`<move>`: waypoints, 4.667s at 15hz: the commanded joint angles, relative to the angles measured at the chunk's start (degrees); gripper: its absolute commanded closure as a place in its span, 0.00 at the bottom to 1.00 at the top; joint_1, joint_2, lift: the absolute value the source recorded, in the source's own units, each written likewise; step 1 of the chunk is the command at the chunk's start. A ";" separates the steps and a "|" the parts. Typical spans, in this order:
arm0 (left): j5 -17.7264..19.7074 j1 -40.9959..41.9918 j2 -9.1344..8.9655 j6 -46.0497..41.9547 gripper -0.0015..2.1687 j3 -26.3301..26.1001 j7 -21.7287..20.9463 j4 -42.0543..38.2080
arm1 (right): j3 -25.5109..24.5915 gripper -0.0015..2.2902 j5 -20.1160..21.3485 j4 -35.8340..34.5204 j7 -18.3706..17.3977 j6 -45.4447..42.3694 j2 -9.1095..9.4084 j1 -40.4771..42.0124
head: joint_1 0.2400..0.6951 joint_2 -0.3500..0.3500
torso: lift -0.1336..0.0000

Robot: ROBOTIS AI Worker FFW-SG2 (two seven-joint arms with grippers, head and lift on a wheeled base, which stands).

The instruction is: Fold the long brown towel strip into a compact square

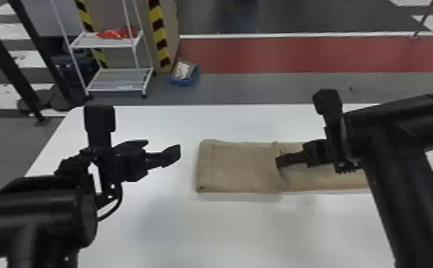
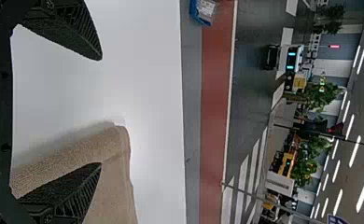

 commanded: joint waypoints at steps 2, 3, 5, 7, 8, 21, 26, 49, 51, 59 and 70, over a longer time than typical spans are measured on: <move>0.00 0.13 -0.15 0.00 0.04 0.12 0.01 -0.01 | 0.25 0.13 -0.22 1.17 -0.21 -1.41 0.05 -0.13 | 1.00 0.60 | 0.07; 0.09 0.13 -0.15 0.00 0.04 0.12 0.01 0.08 | 0.25 0.13 -0.83 1.61 -0.29 -2.99 0.05 -0.13 | 1.00 0.60 | 0.07; 0.09 0.13 -0.15 0.00 0.04 0.21 -0.08 -0.01 | 0.25 0.13 -2.06 1.87 -0.29 -4.22 0.05 -0.13 | 1.00 0.60 | 0.07; 0.09 0.13 -0.15 0.00 0.04 0.29 -0.08 -0.01 | 0.34 0.13 -3.47 1.87 -0.29 -5.63 0.05 -0.13 | 1.00 0.61 | 0.07; 0.09 0.22 -0.15 0.00 0.04 0.21 -0.08 -0.01 | 0.60 0.13 -3.47 1.96 -0.29 -5.63 0.05 -0.21 | 1.00 0.61 | 0.07; 0.70 0.40 -0.15 0.00 0.04 0.91 -0.26 -0.01 | -1.16 0.13 -8.13 -2.35 0.41 -2.29 0.05 0.67 | 1.00 0.65 | 0.07; 0.70 0.49 -0.15 0.00 0.04 0.82 -0.26 0.26 | -0.28 0.13 -6.81 -0.06 -0.03 -2.46 0.05 0.23 | 1.00 0.65 | 0.07; 0.70 0.57 -0.15 -0.17 0.04 1.00 -0.79 1.22 | 0.43 0.45 -6.19 2.31 0.41 -4.04 0.05 -0.21 | 1.00 0.65 | 0.07; 0.70 0.57 -0.15 -0.17 0.04 1.09 -0.79 1.14 | 0.34 0.45 -6.63 2.22 0.50 -4.22 0.05 -0.13 | 1.00 0.65 | 0.07; 0.97 0.66 -0.15 -0.17 0.04 2.76 -1.58 1.22 | -4.14 0.45 -17.01 -7.01 1.20 -4.04 0.05 1.63 | 1.00 0.71 | 0.07; 0.88 0.66 -0.15 0.00 0.04 2.40 -0.96 1.40 | -12.14 0.49 -15.86 -13.51 4.89 3.69 0.05 3.57 | 1.00 0.65 | 0.07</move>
